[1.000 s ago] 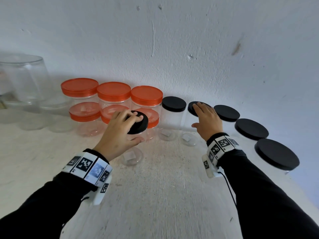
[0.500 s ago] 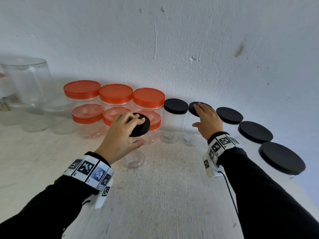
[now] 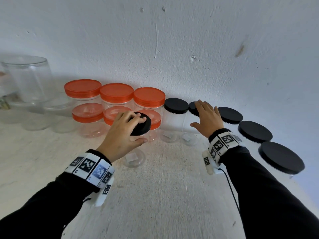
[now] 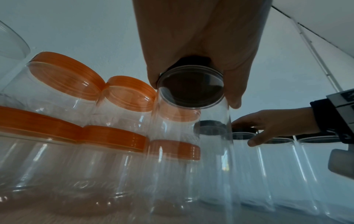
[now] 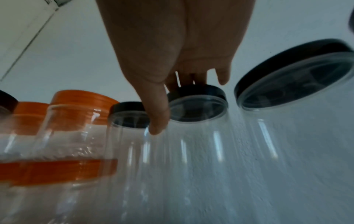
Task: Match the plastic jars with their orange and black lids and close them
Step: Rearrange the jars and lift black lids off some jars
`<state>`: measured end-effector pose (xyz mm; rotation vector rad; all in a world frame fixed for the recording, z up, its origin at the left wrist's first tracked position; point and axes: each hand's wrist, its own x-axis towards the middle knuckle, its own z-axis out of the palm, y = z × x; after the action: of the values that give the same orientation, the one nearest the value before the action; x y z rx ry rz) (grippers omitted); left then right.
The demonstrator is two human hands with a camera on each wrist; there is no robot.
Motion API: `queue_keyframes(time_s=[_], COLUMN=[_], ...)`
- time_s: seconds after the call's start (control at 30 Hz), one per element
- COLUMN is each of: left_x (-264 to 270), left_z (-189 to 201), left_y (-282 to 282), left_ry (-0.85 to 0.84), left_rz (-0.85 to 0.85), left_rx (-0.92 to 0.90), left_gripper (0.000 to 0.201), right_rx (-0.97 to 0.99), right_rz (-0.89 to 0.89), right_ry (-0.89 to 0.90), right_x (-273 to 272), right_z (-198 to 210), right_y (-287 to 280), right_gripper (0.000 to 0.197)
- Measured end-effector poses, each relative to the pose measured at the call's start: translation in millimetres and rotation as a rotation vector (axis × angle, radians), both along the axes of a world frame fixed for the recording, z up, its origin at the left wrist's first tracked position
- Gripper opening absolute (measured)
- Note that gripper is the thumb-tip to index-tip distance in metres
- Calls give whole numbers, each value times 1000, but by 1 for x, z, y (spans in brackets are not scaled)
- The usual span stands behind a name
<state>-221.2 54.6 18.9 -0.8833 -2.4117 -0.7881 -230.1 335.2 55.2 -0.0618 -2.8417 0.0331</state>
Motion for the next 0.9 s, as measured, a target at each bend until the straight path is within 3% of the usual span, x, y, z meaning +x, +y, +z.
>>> queue_keyframes(time_s=[0.23,0.37,0.47,0.63,0.77,0.9], left_x=[4,3,2,-1,-1,0], left_z=[1,3,8,8,9,11], left_y=[29,52,62,68,69,68], left_ry=[18,-30,-58,-40,13,105], left_rz=[-91,-162,-221,-240,-246,-220], left_rx=[-22,-101,-157,-146,-168,-231], left_gripper=[59,73,80,68,68,69], right_rx=[-65,-142,-44,45,-46,-45], right_rz=[3,41,67,-163,-315,-290], right_ry=[68,127,292,348,290,315], right_x=[52,103,138,175,191,195], right_z=[9,8,2,-4,-7,-9], right_y=[-15,-8,12,55,68,71], right_gripper=[57,44,38,44,42,32])
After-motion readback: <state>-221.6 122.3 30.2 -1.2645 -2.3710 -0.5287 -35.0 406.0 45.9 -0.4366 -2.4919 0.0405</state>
